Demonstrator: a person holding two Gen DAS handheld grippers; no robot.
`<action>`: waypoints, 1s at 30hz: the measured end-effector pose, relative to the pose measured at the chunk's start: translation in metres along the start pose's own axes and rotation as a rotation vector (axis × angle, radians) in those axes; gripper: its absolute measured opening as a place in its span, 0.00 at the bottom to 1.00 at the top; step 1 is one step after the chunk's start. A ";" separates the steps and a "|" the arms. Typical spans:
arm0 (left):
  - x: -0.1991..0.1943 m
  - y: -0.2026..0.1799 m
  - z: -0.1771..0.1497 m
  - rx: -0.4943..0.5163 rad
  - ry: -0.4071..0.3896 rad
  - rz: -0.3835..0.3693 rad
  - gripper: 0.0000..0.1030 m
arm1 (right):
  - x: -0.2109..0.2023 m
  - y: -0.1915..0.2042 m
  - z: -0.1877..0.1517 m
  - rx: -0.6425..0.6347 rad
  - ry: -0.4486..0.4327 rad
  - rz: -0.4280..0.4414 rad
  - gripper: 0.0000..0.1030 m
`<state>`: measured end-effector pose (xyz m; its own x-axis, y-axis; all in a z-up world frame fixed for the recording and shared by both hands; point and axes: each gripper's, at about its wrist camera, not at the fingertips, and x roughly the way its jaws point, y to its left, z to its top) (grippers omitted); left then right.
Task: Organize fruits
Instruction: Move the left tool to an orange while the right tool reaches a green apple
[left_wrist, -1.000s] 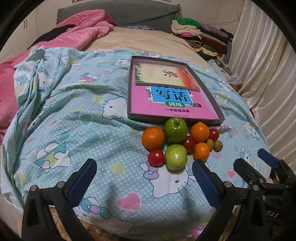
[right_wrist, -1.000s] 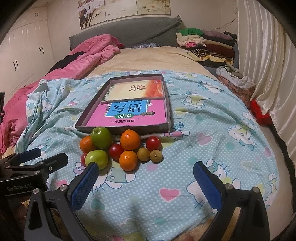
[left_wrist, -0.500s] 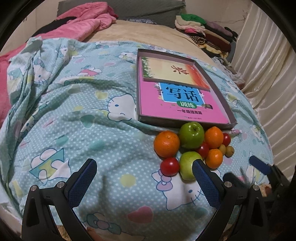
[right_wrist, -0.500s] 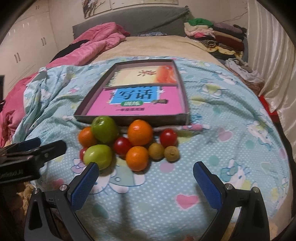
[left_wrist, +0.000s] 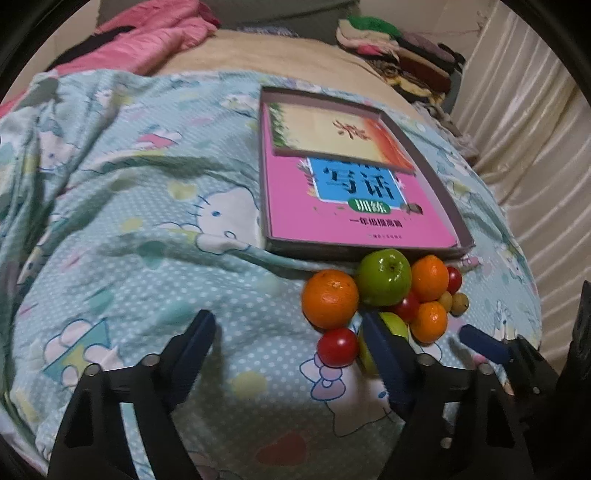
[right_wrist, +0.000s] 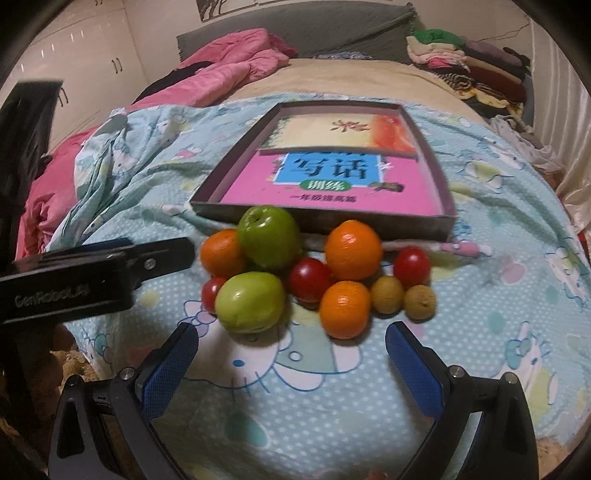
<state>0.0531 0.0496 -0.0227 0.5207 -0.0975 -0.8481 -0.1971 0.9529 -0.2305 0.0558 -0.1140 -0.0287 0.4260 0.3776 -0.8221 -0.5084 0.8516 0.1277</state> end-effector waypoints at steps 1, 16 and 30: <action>0.002 0.000 0.001 0.001 0.004 -0.009 0.77 | 0.002 0.001 0.000 -0.003 0.006 0.004 0.92; 0.019 -0.012 0.008 0.087 0.032 -0.048 0.63 | -0.004 0.007 0.001 -0.021 -0.053 0.021 0.71; 0.031 -0.018 0.010 0.138 0.055 -0.083 0.50 | 0.026 0.019 0.006 -0.072 -0.002 0.065 0.44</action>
<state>0.0812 0.0323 -0.0405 0.4837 -0.1895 -0.8545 -0.0376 0.9709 -0.2366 0.0614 -0.0860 -0.0439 0.3923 0.4321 -0.8120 -0.5874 0.7970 0.1404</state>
